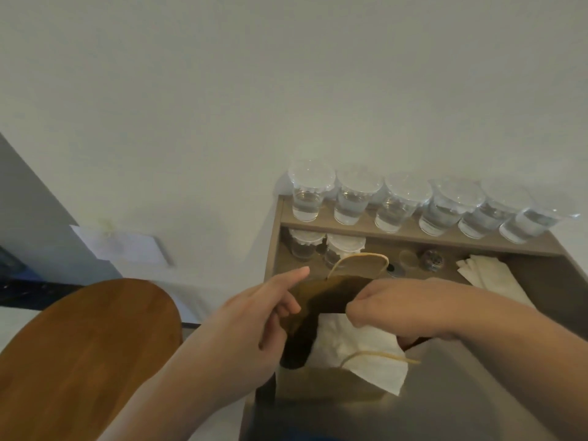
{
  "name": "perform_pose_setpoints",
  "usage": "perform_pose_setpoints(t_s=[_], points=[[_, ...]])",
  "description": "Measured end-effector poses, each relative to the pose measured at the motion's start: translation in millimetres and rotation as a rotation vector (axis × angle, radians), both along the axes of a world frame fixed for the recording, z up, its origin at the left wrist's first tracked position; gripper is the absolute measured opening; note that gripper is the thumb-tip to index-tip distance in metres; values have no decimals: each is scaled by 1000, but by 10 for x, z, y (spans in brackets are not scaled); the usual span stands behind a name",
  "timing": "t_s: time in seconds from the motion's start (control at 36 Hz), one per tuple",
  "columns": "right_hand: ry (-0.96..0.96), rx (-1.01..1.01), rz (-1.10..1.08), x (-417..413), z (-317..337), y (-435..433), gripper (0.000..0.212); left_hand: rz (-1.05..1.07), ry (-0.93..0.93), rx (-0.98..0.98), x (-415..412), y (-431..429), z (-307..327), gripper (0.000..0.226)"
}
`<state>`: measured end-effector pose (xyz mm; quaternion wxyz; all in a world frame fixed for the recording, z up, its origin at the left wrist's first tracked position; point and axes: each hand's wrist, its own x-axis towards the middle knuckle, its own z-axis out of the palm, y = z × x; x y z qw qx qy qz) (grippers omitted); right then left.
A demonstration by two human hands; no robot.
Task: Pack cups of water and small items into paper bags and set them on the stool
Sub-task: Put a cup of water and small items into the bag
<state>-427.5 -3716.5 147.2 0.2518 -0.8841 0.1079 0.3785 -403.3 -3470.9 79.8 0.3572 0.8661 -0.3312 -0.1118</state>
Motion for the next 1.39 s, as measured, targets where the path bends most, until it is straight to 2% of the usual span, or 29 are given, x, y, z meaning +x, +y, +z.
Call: perform_pose_setpoints(t_s=[0.08, 0.17, 0.19, 0.28, 0.31, 0.44, 0.5, 0.56, 0.58, 0.64, 0.69, 0.75, 0.78, 0.83, 0.89, 1.0, 1.11, 1.19, 1.28, 1.39], points=[[-30, 61, 6, 92, -73, 115, 35, 6, -11, -18, 17, -8, -25, 76], [-5, 185, -66, 142, -168, 201, 29, 12, -7, -41, 10, -22, -25, 71], [3, 225, -114, 144, -204, 212, 32, 13, -9, -50, 9, -20, -25, 70], [6, 415, -260, 86, -293, 155, 64, 23, -23, -83, -1, 3, -36, 64], [-10, 461, -287, 47, -302, 126, 66, 33, -22, -99, -9, 9, -44, 62], [-319, 413, -256, -228, -113, -38, 54, 153, -21, -210, -78, 25, -93, 46], [-479, 366, -212, -369, -34, -119, 36, 197, -55, -254, -106, 52, -116, 37], [-642, 341, -246, -523, 18, -256, 22, 234, 6, -288, -115, 108, -122, 26], [-718, 325, -288, -607, 4, -361, 24, 227, 79, -249, -102, 142, -119, 24], [-802, 272, -359, -772, -108, -592, 34, 109, 242, -36, -55, 196, -114, 36], [-783, 272, -425, -925, -337, -802, 49, -24, 351, 141, -19, 212, -115, 56], [-711, 340, -474, -1055, -572, -931, 66, -60, 435, 175, -18, 169, -125, 73], [-651, 386, -475, -1113, -674, -948, 74, -57, 441, 189, -31, 144, -149, 74], [-567, 452, -414, -1208, -808, -896, 79, -51, 361, 215, -60, 95, -208, 73], [-558, 458, -372, -1257, -919, -815, 75, -41, 266, 206, -70, 62, -292, 67], [-547, 387, -391, -1161, -1080, -651, 49, 11, 221, 54, -77, -48, -431, 43], [-510, 373, -501, -997, -1105, -596, 32, 46, 216, -7, -91, -166, -478, 32], [-557, 429, -483, -909, -1090, -599, 17, 87, 237, -41, -104, -217, -500, 30], [-634, 439, -440, -850, -1119, -649, 12, 124, 191, -36, -121, -275, -526, 30], [-818, 368, -478, -848, -1271, -750, 26, 227, -25, -78, -122, -293, -599, 23]])
